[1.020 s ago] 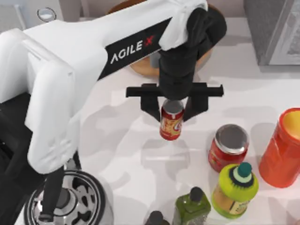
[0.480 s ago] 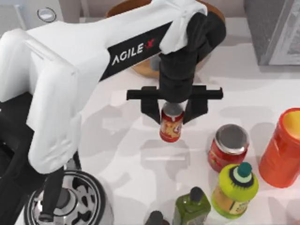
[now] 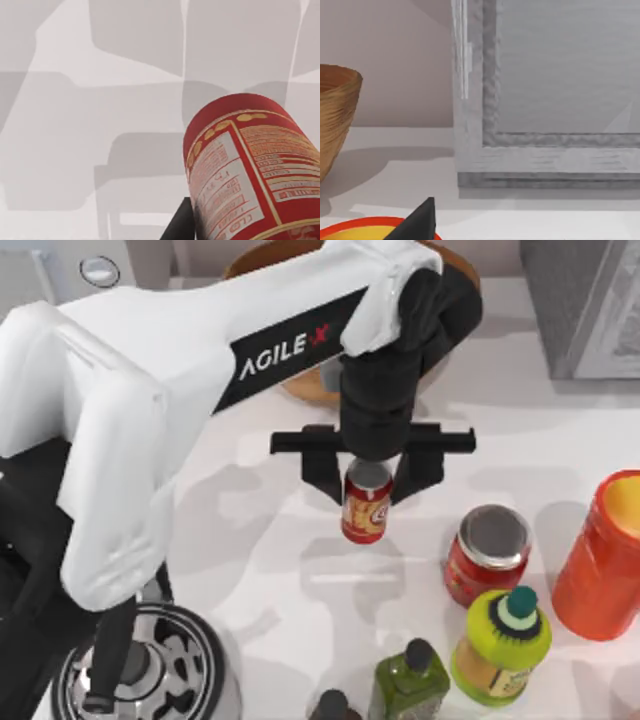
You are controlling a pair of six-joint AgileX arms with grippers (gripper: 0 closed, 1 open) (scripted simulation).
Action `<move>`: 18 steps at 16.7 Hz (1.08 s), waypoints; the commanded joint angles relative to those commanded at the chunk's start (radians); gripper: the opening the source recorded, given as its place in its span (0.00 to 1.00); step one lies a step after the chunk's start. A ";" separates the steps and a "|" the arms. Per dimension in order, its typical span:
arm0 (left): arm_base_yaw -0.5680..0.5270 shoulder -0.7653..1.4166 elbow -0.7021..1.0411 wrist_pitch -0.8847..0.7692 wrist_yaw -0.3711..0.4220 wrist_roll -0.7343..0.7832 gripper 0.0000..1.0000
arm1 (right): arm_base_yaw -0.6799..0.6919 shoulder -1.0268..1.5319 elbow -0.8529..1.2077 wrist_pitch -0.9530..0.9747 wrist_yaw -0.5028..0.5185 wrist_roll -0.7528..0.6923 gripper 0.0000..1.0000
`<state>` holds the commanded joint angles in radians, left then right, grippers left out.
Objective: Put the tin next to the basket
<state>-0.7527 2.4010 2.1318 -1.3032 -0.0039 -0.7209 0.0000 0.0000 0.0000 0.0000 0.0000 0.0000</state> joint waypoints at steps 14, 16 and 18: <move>0.000 0.000 0.000 0.000 0.000 0.000 1.00 | 0.000 0.000 0.000 0.000 0.000 0.000 1.00; 0.002 0.000 0.000 0.000 0.000 0.000 1.00 | 0.000 0.000 0.000 0.000 0.000 0.000 1.00; 0.000 0.003 0.018 -0.017 0.000 0.001 1.00 | 0.000 0.000 0.000 0.000 0.000 0.000 1.00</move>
<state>-0.7527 2.4038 2.1495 -1.3201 -0.0038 -0.7198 0.0000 0.0000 0.0000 0.0000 0.0000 0.0000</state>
